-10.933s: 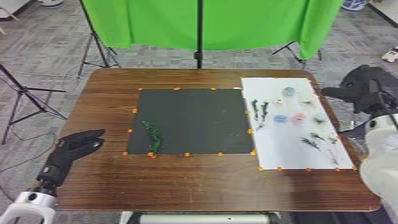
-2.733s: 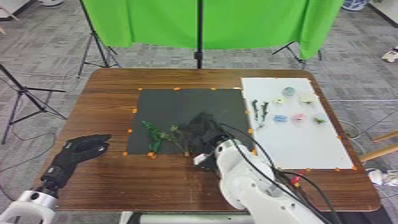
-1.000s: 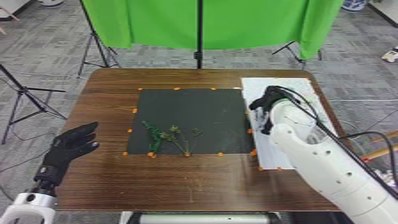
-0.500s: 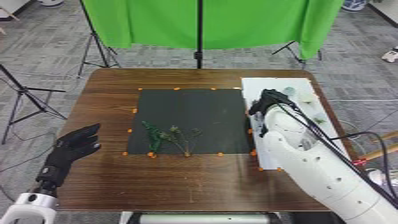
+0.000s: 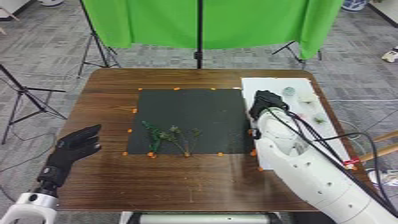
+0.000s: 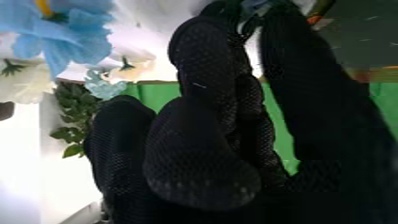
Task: Arrange flowers
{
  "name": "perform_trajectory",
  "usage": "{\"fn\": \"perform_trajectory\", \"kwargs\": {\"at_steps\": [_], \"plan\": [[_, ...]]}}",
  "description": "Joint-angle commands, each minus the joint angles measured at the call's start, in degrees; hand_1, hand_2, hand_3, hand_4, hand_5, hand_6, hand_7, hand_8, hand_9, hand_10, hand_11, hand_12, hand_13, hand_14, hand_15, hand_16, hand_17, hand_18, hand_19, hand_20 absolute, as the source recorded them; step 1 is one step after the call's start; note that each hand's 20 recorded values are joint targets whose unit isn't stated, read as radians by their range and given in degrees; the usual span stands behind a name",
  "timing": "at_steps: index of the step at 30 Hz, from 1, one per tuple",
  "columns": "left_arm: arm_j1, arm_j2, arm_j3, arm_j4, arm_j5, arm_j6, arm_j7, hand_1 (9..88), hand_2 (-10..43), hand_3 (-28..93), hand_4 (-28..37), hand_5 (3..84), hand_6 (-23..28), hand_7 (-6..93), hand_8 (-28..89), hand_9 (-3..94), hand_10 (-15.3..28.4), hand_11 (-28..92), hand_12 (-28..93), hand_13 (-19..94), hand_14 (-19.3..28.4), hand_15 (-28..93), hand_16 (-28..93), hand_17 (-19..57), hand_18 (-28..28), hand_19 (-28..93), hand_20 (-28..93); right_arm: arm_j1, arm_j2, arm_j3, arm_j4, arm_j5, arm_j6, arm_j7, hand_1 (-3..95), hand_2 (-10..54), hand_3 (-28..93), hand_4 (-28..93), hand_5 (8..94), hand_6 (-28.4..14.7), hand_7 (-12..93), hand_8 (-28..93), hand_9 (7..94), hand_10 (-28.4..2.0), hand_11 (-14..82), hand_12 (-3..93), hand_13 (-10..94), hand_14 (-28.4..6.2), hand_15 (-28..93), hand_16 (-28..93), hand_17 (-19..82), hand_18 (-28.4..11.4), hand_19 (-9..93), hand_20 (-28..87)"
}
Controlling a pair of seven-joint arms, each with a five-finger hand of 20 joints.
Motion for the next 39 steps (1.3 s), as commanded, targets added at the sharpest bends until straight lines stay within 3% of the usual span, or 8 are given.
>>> {"fn": "perform_trajectory", "kwargs": {"at_steps": [1,9,21,28,39], "plan": [[0.2,-0.47,-0.05,0.00,0.46,-1.07,-1.38,34.9,-8.8,64,-10.5,41.2,4.0,12.1,-6,31.6,10.8,13,15,31,15.8,13,4,11.3,12.9,11,23,-4.8,-1.1,-3.0,1.5,2.8,1.7,-2.0,57.5,-9.5,49,-1,84.0,-5.6,25,23,89.7,-12.6,45.6,31.6,94,0.1,68,25,74,-10.5,93,55],[0.5,-0.30,-0.37,-0.16,0.32,-1.10,-1.59,34.6,-8.8,64,-10.3,41.3,4.1,12.1,-6,31.4,10.7,13,15,31,15.8,13,4,11.1,13.0,11,23,-5.4,1.1,-1.0,-1.2,1.6,10.1,-4.6,56.5,-9.5,56,4,83.6,-5.9,30,25,90.0,-12.2,49.4,31.7,94,0.6,73,24,76,-11.4,93,59],[0.1,-0.25,-0.18,-0.09,0.54,-1.33,-1.73,34.6,-8.8,64,-10.6,41.3,4.1,12.1,-6,31.5,10.7,14,15,31,15.7,13,4,11.0,13.0,11,22,-7.4,1.6,4.6,-12.0,2.0,18.5,-6.5,56.0,-9.5,57,6,83.0,-6.6,33,25,90.1,-12.2,51.8,30.6,94,0.7,75,23,77,-11.4,93,61],[0.4,-0.54,-0.45,-0.20,0.63,-1.76,-1.84,34.6,-8.7,64,-10.5,41.4,4.1,12.3,-6,31.6,10.8,14,15,31,15.7,13,4,11.0,13.0,11,22,-11.2,-0.8,4.3,-16.4,3.8,18.6,-8.3,55.9,-9.5,57,6,83.2,-6.8,33,24,90.2,-12.2,52.2,30.1,94,0.6,75,23,77,-11.3,93,61],[0.5,-0.64,-0.81,-0.48,0.99,-2.54,-2.43,35.0,-9.1,65,-10.6,41.5,3.9,12.8,-6,31.5,10.7,14,15,31,15.7,13,4,10.7,13.0,11,22,-14.5,-6.0,3.0,-16.1,2.6,12.3,-8.9,56.6,-9.5,56,6,83.0,-6.8,34,24,90.4,-12.1,52.4,29.3,94,1.0,75,23,77,-11.0,93,60]]}}
